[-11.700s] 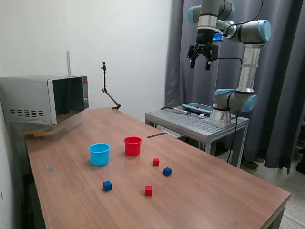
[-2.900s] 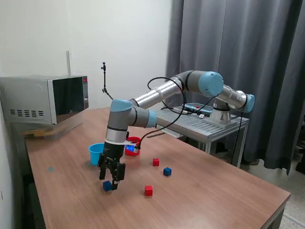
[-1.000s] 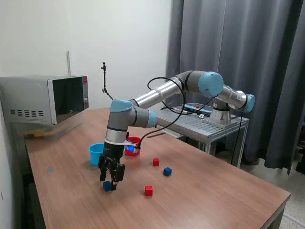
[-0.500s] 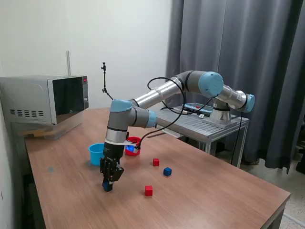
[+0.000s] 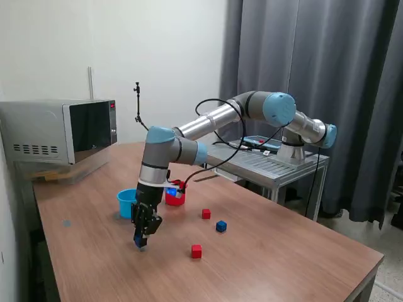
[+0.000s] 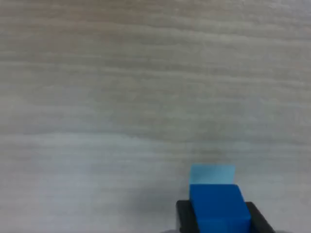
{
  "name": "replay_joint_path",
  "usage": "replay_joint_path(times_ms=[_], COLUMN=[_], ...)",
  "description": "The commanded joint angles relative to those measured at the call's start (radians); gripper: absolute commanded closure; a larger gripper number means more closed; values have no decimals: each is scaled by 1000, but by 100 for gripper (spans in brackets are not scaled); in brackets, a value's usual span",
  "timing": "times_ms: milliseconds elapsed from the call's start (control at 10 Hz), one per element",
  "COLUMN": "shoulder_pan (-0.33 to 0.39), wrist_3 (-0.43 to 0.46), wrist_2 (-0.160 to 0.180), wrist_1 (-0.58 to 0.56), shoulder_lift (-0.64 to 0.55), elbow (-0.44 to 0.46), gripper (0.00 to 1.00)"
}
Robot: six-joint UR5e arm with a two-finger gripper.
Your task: Place red objects in the red bin, and blue objects in the blue bin.
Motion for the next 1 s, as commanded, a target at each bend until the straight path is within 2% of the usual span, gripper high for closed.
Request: replay_joint_path(times_ms=[0,100,300,600,800,900], shoulder_pan=[-2,-2,-3,-31,-55,-70], wrist_3=[0,0,5,34,34,34], wrist_2=[-28,-29,-71,-77,-85,-124], wrist_1=[0,0,-1,-14,-14,-14], shoulder_lift=[-78,-113,-164,-231,-241,-247], elbow=[53,84,154,236,241,239], gripper=[100,100,100,100,100,100])
